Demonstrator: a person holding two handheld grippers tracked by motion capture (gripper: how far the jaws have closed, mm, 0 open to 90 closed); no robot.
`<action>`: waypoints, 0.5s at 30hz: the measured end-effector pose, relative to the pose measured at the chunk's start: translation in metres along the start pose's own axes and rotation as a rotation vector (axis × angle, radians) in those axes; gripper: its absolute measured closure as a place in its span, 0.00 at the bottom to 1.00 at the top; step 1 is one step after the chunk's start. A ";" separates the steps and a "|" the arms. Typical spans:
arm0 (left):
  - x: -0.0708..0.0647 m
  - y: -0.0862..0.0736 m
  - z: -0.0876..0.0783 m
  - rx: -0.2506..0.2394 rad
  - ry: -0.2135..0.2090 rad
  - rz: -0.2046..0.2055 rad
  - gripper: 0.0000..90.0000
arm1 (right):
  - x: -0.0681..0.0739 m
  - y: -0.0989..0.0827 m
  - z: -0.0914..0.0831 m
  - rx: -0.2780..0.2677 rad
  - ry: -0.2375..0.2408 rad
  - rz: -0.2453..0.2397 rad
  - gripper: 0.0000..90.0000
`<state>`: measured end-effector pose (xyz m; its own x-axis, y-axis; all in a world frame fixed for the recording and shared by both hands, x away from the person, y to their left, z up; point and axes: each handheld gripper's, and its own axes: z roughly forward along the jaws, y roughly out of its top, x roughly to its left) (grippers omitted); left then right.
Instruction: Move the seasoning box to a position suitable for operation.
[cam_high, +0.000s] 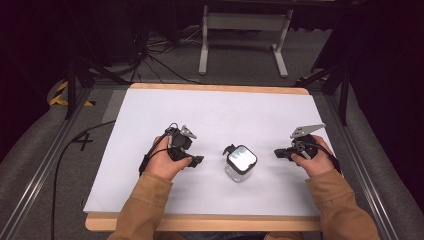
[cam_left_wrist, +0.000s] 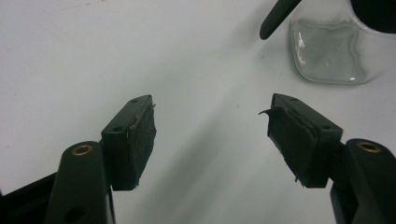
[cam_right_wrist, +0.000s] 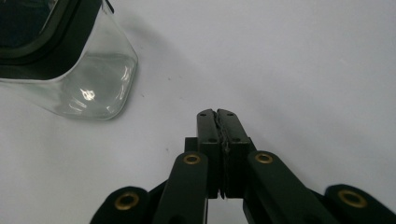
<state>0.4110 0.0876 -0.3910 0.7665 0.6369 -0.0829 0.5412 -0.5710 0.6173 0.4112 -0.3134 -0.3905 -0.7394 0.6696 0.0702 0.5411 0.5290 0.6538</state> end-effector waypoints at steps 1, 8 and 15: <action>0.000 0.000 0.000 -0.007 0.000 0.003 0.36 | 0.000 0.000 0.001 -0.002 0.004 -0.007 0.99; -0.004 -0.005 -0.006 -0.011 0.000 0.006 0.36 | 0.004 0.006 0.011 -0.034 0.070 -0.042 0.99; -0.003 -0.013 -0.015 -0.024 0.012 -0.009 0.36 | 0.010 0.013 0.026 -0.061 0.135 -0.087 0.99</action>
<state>0.3962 0.1006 -0.3874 0.7570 0.6486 -0.0791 0.5396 -0.5522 0.6355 0.4217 -0.2866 -0.4003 -0.8318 0.5442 0.1090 0.4501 0.5464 0.7063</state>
